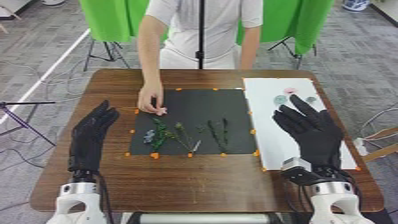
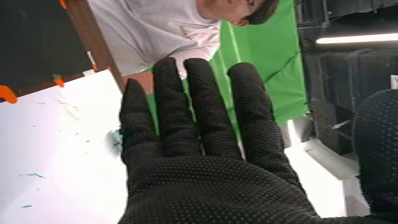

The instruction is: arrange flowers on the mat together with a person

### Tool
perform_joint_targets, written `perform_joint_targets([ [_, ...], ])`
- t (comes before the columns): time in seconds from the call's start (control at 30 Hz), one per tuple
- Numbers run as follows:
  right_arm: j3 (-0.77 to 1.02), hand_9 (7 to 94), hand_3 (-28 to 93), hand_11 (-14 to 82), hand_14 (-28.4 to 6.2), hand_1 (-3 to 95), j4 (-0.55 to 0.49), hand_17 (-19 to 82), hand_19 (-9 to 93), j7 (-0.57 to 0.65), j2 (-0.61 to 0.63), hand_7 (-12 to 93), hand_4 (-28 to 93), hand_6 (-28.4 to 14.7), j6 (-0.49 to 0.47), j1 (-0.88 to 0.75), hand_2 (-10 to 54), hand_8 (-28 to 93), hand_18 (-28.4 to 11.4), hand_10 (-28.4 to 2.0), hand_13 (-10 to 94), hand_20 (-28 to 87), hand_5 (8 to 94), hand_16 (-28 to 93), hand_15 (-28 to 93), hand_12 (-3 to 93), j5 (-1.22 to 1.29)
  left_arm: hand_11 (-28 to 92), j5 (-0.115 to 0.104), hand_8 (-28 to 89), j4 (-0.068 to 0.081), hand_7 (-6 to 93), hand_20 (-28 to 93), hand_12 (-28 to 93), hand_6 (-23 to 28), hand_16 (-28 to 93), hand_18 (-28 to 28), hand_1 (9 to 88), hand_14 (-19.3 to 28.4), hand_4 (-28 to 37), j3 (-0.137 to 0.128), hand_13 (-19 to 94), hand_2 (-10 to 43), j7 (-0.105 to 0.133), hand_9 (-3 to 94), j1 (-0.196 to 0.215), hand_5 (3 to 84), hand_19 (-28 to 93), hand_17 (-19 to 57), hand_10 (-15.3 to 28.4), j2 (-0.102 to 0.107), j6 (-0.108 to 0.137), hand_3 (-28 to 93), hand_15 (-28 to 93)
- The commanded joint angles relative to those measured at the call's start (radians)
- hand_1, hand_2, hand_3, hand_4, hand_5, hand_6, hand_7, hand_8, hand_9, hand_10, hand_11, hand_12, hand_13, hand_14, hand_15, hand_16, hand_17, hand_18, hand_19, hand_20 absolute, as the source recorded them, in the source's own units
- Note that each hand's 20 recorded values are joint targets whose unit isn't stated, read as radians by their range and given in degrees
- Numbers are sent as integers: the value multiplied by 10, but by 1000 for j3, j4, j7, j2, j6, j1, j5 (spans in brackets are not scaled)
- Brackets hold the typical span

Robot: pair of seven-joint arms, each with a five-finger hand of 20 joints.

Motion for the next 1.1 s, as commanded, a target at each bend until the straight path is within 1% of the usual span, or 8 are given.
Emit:
perform_joint_targets([
  [0.03,-7,481,756,58,-151,57,-9,180,103,0,-8,112,-191,-18,8,-18,76,-87,-149,-166,387,293,433,186,121,129,-3,135,-4,-53,-1,60,196,164,53,21,85,258,145,-195,-6,362,-64,-2,419,10,438,24,98,125,-7,6,667,105],
  [0.13,-8,481,756,57,-151,57,-7,180,105,2,-7,111,-191,-18,6,-12,76,-87,-150,-164,387,295,433,186,121,129,-3,136,-4,-53,-2,61,196,164,52,22,85,259,145,-197,-5,362,-63,0,419,12,438,24,98,125,-8,7,666,106],
  [0.23,-11,480,756,57,-150,57,-8,180,107,-5,-6,112,-191,-18,16,-16,77,-87,-150,-166,387,295,433,186,121,129,-5,136,-4,-53,1,60,195,164,52,22,85,259,145,-197,-4,362,-63,-2,419,7,437,24,97,125,-7,5,666,106],
  [0.37,-11,482,758,57,-141,56,-7,181,104,-3,-7,113,-190,-18,16,-15,75,-87,-149,-166,385,293,435,182,119,129,-5,135,-3,-53,2,60,195,164,52,22,85,259,145,-196,-4,362,-63,-4,419,6,438,24,97,125,-5,6,665,106],
  [0.83,-13,482,761,58,-141,61,-4,182,99,-2,-6,116,-189,-19,14,-15,71,-88,-147,-165,379,294,442,178,121,130,-8,135,-4,-53,-1,60,195,164,52,22,85,258,146,-195,-6,363,-64,-3,419,11,436,24,97,124,-7,6,667,106],
  [0.9,-14,482,762,58,-141,61,-3,182,99,-1,-6,116,-189,-18,14,-13,71,-88,-147,-165,380,295,442,179,121,130,-8,134,-6,-53,-2,59,195,164,52,22,85,258,146,-195,-5,363,-65,-2,419,13,436,24,97,124,-8,10,667,106],
  [1.0,-14,482,761,58,-141,62,-6,183,98,-6,-7,117,-189,-19,14,-22,70,-89,-147,-165,380,295,442,179,121,130,-8,134,-4,-52,-1,59,195,165,52,22,85,258,145,-195,-6,363,-64,-5,419,11,434,24,97,125,-8,3,667,106],
  [1.1,-17,482,761,58,-142,62,-4,182,98,-2,-8,117,-188,-18,14,-19,70,-89,-147,-165,379,296,442,180,121,131,-8,134,-4,-52,-2,58,195,165,51,22,86,257,145,-194,-7,363,-65,-6,419,12,433,24,97,125,-8,4,667,106],
])
